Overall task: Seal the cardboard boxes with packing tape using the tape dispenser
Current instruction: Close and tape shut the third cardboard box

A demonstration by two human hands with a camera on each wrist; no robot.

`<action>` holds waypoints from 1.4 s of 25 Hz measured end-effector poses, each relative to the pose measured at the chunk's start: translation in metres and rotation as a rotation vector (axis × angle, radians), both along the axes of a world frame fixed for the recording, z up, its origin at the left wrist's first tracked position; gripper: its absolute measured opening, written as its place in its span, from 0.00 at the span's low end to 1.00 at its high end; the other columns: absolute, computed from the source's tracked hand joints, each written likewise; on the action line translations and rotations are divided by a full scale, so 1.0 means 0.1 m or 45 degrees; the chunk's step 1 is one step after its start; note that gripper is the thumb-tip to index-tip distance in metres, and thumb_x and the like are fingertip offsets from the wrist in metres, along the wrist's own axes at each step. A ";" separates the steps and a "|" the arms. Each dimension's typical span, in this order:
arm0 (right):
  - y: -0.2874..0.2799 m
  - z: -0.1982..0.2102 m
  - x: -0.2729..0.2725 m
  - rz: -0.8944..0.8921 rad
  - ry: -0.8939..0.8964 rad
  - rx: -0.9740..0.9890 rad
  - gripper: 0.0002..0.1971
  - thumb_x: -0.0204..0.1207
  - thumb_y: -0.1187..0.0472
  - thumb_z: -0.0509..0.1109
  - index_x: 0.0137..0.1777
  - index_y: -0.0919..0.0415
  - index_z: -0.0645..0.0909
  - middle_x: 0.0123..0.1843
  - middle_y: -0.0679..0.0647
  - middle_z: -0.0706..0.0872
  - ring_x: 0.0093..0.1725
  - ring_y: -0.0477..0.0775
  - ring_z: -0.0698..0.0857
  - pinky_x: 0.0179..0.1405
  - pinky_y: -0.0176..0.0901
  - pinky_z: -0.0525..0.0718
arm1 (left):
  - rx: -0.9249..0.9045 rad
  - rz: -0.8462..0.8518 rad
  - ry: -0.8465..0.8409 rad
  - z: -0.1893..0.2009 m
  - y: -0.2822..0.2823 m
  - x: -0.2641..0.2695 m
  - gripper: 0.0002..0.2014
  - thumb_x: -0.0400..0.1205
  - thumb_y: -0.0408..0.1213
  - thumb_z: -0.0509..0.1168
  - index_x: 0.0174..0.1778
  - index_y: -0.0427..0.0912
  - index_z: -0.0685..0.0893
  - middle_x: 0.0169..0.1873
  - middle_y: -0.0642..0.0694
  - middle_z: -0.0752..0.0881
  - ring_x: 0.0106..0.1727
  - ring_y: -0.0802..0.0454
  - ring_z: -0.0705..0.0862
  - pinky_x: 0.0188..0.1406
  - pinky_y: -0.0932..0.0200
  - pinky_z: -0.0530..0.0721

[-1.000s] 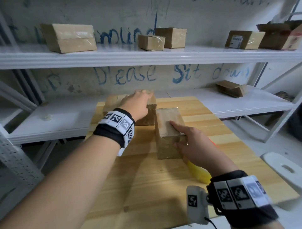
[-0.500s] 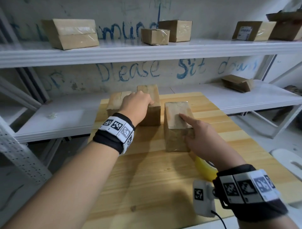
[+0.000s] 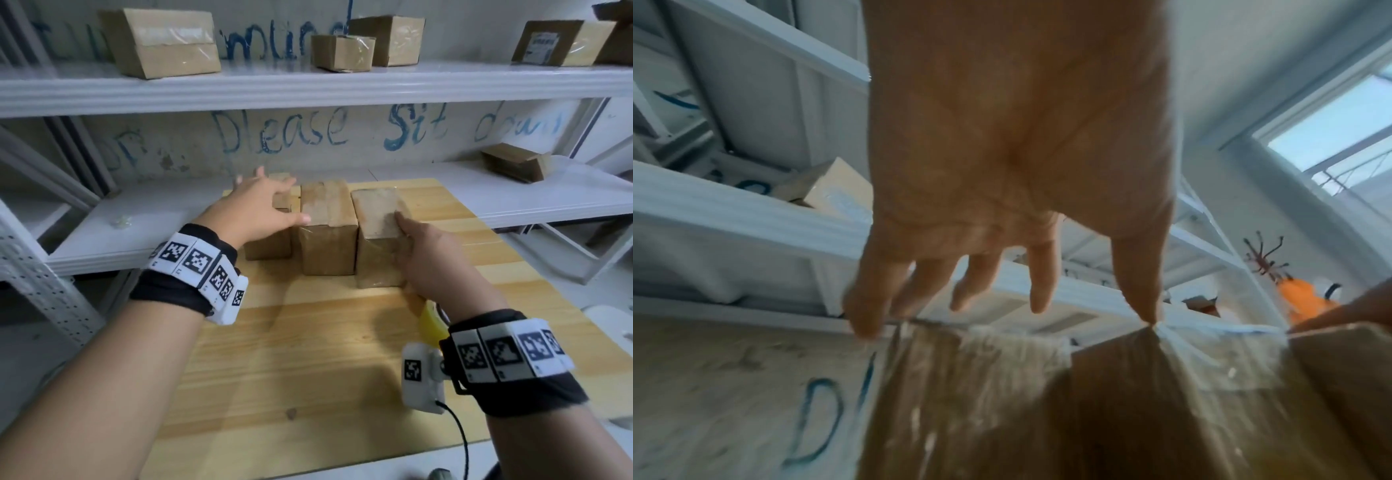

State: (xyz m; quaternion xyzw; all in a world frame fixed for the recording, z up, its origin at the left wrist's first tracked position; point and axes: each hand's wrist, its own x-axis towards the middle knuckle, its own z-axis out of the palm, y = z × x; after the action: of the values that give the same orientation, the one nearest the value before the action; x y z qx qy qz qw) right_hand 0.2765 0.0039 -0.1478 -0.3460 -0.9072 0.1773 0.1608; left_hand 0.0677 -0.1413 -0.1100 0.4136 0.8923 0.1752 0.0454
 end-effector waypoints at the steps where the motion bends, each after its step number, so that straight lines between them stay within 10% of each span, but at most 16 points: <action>1: -0.01 -0.01 -0.03 0.005 0.003 0.016 0.34 0.77 0.68 0.62 0.84 0.53 0.63 0.65 0.61 0.85 0.64 0.64 0.81 0.69 0.51 0.64 | -0.008 -0.019 -0.061 -0.02 0.00 -0.07 0.38 0.77 0.65 0.70 0.82 0.59 0.72 0.87 0.52 0.60 0.88 0.43 0.59 0.81 0.42 0.60; 5: 0.00 -0.01 -0.08 0.045 0.076 -0.087 0.35 0.76 0.65 0.66 0.84 0.54 0.63 0.69 0.62 0.83 0.67 0.64 0.79 0.69 0.50 0.73 | -0.036 -0.106 -0.118 -0.07 -0.05 -0.13 0.42 0.73 0.66 0.73 0.83 0.59 0.70 0.85 0.59 0.65 0.86 0.51 0.63 0.81 0.47 0.61; 11: 0.00 -0.04 -0.14 0.078 0.017 -0.176 0.41 0.76 0.58 0.70 0.87 0.53 0.55 0.71 0.62 0.77 0.68 0.63 0.77 0.66 0.47 0.76 | 0.121 -0.056 0.036 -0.07 -0.24 -0.21 0.27 0.77 0.39 0.78 0.71 0.61 0.83 0.73 0.66 0.80 0.80 0.52 0.74 0.80 0.43 0.71; 16: 0.03 -0.03 -0.19 0.087 -0.056 -0.179 0.45 0.72 0.66 0.68 0.88 0.53 0.52 0.72 0.61 0.75 0.66 0.62 0.78 0.54 0.39 0.75 | 0.071 -0.080 0.035 -0.11 -0.27 -0.07 0.30 0.79 0.40 0.77 0.78 0.58 0.78 0.78 0.66 0.74 0.82 0.53 0.70 0.84 0.45 0.65; 19: 0.04 -0.01 -0.18 0.108 -0.118 -0.193 0.47 0.71 0.66 0.68 0.88 0.52 0.47 0.72 0.62 0.73 0.72 0.65 0.73 0.64 0.45 0.74 | 0.072 -0.080 0.044 -0.09 -0.26 -0.02 0.30 0.79 0.40 0.76 0.78 0.57 0.78 0.78 0.65 0.74 0.82 0.52 0.71 0.82 0.47 0.67; 23: 0.05 0.06 -0.11 0.074 -0.180 -0.074 0.53 0.73 0.64 0.68 0.86 0.50 0.31 0.85 0.68 0.55 0.86 0.69 0.42 0.84 0.60 0.38 | 0.202 -0.031 0.001 -0.10 -0.27 0.03 0.22 0.83 0.35 0.71 0.73 0.54 0.83 0.76 0.60 0.78 0.79 0.53 0.74 0.81 0.46 0.68; 28: 0.07 0.14 0.41 -0.107 -0.413 -0.197 0.59 0.68 0.42 0.77 0.87 0.46 0.36 0.85 0.67 0.54 0.84 0.74 0.50 0.78 0.72 0.63 | 0.130 -0.013 0.096 -0.07 -0.26 0.07 0.20 0.84 0.43 0.71 0.72 0.60 0.83 0.82 0.60 0.69 0.87 0.44 0.60 0.85 0.33 0.46; 31: 0.02 0.06 0.63 -0.121 -0.732 -0.302 0.65 0.64 0.39 0.80 0.86 0.44 0.31 0.82 0.66 0.57 0.77 0.74 0.67 0.64 0.61 0.77 | 0.197 0.013 0.134 -0.07 -0.28 0.13 0.19 0.85 0.44 0.69 0.73 0.60 0.82 0.85 0.57 0.63 0.88 0.44 0.56 0.85 0.31 0.45; 35: 0.04 0.00 0.66 -0.075 -0.626 -0.339 0.59 0.71 0.39 0.76 0.86 0.45 0.33 0.85 0.63 0.53 0.80 0.71 0.63 0.72 0.62 0.72 | 0.283 0.018 0.112 -0.11 -0.34 0.25 0.21 0.85 0.41 0.67 0.75 0.55 0.81 0.84 0.52 0.68 0.87 0.45 0.62 0.85 0.31 0.46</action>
State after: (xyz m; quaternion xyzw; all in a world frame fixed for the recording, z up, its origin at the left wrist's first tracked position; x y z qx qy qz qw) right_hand 0.3424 0.0080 -0.1479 -0.4228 -0.8773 0.2008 -0.1061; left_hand 0.0924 -0.1748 -0.1208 0.4170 0.8714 0.2551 -0.0413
